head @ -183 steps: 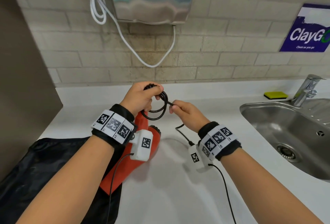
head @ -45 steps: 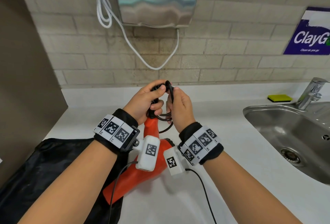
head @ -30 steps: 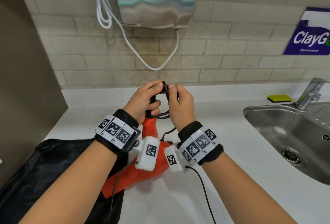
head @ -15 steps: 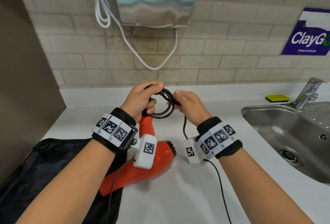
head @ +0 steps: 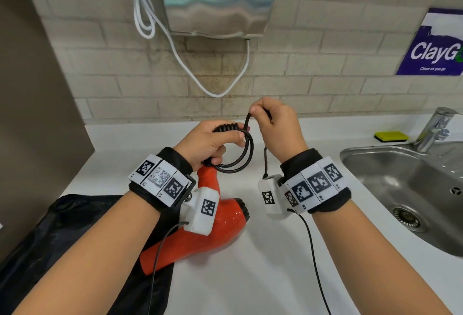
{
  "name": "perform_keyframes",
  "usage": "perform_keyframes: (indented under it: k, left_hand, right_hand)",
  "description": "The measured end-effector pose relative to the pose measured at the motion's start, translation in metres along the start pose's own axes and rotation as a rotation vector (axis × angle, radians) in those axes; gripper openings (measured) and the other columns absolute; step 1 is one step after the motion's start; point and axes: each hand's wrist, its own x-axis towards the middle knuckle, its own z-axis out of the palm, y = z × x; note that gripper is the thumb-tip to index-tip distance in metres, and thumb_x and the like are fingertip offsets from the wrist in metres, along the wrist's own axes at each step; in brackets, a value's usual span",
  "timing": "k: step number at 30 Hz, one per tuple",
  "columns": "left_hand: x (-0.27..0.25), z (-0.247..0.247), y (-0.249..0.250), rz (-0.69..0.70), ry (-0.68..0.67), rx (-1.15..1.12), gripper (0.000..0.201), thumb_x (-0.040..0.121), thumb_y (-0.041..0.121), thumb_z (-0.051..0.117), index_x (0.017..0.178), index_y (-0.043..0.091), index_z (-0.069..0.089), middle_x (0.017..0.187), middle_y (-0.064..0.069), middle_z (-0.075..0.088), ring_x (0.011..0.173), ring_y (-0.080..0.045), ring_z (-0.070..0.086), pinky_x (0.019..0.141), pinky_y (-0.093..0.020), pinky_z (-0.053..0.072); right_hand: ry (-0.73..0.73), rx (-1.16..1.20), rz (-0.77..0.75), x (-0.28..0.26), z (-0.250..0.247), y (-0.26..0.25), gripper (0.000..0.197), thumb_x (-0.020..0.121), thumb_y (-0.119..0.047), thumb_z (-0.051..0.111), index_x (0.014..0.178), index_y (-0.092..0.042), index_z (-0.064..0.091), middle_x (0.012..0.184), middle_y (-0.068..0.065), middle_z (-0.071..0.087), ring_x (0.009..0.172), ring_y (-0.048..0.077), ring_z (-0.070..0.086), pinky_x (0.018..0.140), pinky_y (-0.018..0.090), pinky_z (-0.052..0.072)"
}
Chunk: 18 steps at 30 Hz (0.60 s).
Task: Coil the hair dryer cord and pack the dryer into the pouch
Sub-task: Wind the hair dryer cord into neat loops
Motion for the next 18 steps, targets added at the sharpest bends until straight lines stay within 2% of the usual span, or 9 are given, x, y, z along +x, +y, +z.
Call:
perform_keyframes:
  k: [4, 7, 10, 13, 16, 18]
  left_hand:
    - [-0.001, 0.0, 0.002, -0.016, -0.02, 0.028, 0.016, 0.088, 0.014, 0.055, 0.095, 0.023, 0.066, 0.069, 0.005, 0.068, 0.032, -0.003, 0.024, 0.032, -0.015, 0.025]
    - [-0.002, 0.002, 0.003, -0.02, -0.032, 0.027, 0.014, 0.089, 0.015, 0.054, 0.089, 0.021, 0.067, 0.071, 0.004, 0.066, 0.032, -0.003, 0.022, 0.032, -0.014, 0.025]
    - [-0.002, 0.004, 0.002, -0.011, -0.015, -0.004, 0.012, 0.09, 0.016, 0.052, 0.09, 0.017, 0.064, 0.075, 0.002, 0.062, 0.032, -0.003, 0.022, 0.032, -0.014, 0.025]
    - [-0.002, 0.003, 0.001, 0.001, 0.025, -0.038, 0.013, 0.092, 0.016, 0.05, 0.092, 0.016, 0.063, 0.075, 0.003, 0.061, 0.032, -0.003, 0.021, 0.031, -0.014, 0.024]
    - [-0.002, 0.001, 0.0, 0.003, 0.056, -0.068, 0.014, 0.092, 0.016, 0.049, 0.092, 0.016, 0.064, 0.074, 0.004, 0.061, 0.033, -0.003, 0.021, 0.032, -0.014, 0.023]
    - [-0.001, 0.002, -0.001, 0.002, 0.064, -0.069, 0.015, 0.092, 0.016, 0.05, 0.092, 0.017, 0.064, 0.074, 0.004, 0.062, 0.033, -0.003, 0.021, 0.032, -0.014, 0.023]
  right_hand:
    - [0.003, -0.005, -0.059, -0.002, 0.002, -0.002, 0.018, 0.09, -0.009, 0.051, 0.082, 0.001, 0.063, 0.075, 0.003, 0.055, 0.063, -0.003, 0.043, 0.061, 0.005, 0.037]
    - [0.005, 0.018, -0.114, -0.004, 0.003, 0.0, 0.016, 0.089, -0.008, 0.052, 0.08, 0.001, 0.063, 0.075, 0.003, 0.055, 0.067, -0.003, 0.044, 0.064, 0.005, 0.037]
    - [0.009, 0.067, -0.133, -0.006, 0.005, 0.008, 0.016, 0.088, -0.01, 0.051, 0.084, -0.001, 0.063, 0.076, -0.001, 0.056, 0.069, -0.005, 0.047, 0.065, 0.004, 0.037]
    - [-0.03, 0.163, 0.012, -0.013, 0.009, 0.028, 0.012, 0.091, -0.008, 0.048, 0.095, -0.01, 0.059, 0.073, -0.013, 0.052, 0.065, -0.011, 0.05, 0.064, 0.003, 0.037]
    - [-0.19, 0.204, 0.2, -0.026, 0.015, 0.053, 0.016, 0.091, -0.004, 0.046, 0.085, -0.016, 0.054, 0.072, -0.012, 0.051, 0.062, -0.011, 0.048, 0.065, 0.008, 0.037]
    - [-0.317, 0.19, 0.287, -0.035, 0.02, 0.066, 0.019, 0.091, -0.005, 0.047, 0.079, -0.018, 0.055, 0.073, -0.01, 0.052, 0.065, -0.003, 0.047, 0.068, 0.015, 0.037]
